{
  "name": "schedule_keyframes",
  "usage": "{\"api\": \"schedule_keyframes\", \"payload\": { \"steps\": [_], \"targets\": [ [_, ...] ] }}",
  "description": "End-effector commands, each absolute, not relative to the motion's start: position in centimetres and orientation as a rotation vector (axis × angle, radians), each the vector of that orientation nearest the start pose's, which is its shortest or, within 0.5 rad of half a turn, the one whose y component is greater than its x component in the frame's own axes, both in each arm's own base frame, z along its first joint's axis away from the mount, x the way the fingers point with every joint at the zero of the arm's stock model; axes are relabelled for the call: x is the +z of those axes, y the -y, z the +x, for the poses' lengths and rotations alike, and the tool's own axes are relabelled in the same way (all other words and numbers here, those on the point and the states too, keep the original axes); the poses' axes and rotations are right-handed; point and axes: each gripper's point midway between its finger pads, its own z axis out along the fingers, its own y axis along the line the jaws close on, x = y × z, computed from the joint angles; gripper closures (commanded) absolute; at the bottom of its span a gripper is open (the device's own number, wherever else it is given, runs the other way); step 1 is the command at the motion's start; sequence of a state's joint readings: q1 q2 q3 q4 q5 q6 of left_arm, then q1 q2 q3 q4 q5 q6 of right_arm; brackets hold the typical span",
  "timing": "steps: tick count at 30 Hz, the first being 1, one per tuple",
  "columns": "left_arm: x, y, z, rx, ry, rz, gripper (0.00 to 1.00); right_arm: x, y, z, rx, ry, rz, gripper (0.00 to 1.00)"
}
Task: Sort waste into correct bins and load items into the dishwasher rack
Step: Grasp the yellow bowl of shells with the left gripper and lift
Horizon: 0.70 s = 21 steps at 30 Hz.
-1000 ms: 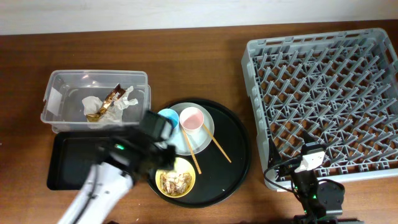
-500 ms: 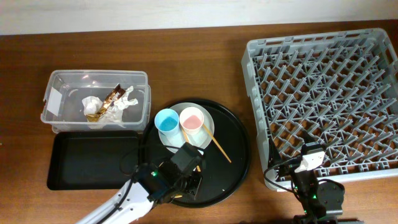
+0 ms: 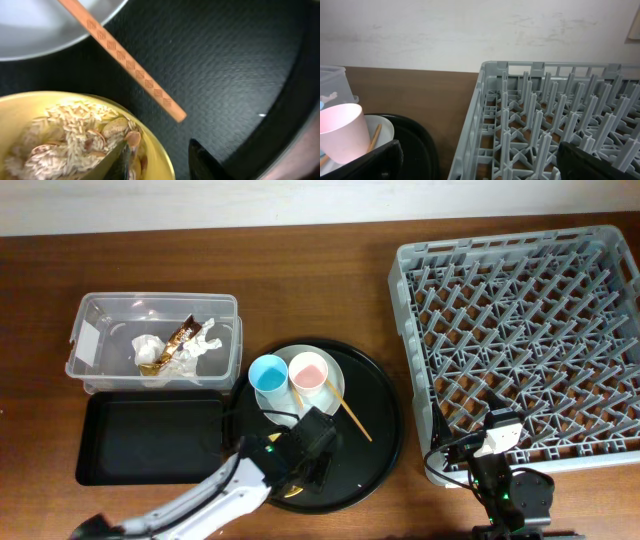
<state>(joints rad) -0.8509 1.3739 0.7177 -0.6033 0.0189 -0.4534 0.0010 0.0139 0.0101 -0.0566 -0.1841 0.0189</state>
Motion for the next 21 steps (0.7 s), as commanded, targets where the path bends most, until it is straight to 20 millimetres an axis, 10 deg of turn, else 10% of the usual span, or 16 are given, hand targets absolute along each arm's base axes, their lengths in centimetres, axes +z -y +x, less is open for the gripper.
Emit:
{"api": "schedule_keyframes", "payload": {
  "steps": [1,11,21],
  "targets": [
    [2.8,20.8,17.5,-0.289,-2.862,0.579,0.73,15.9,-3.2,24.4,0.163,-1.632,-0.129,0.01],
    [2.9,20.8,17.4,-0.287,-2.864,0.58,0.99,15.9,-3.2,24.4,0.163,-1.632,-0.129,0.01],
    [6.3,21.4,18.2,-0.273,-2.859,0.581,1.0,15.9,-3.2,24.4,0.163,-1.632,-0.129,0.01]
  ]
}}
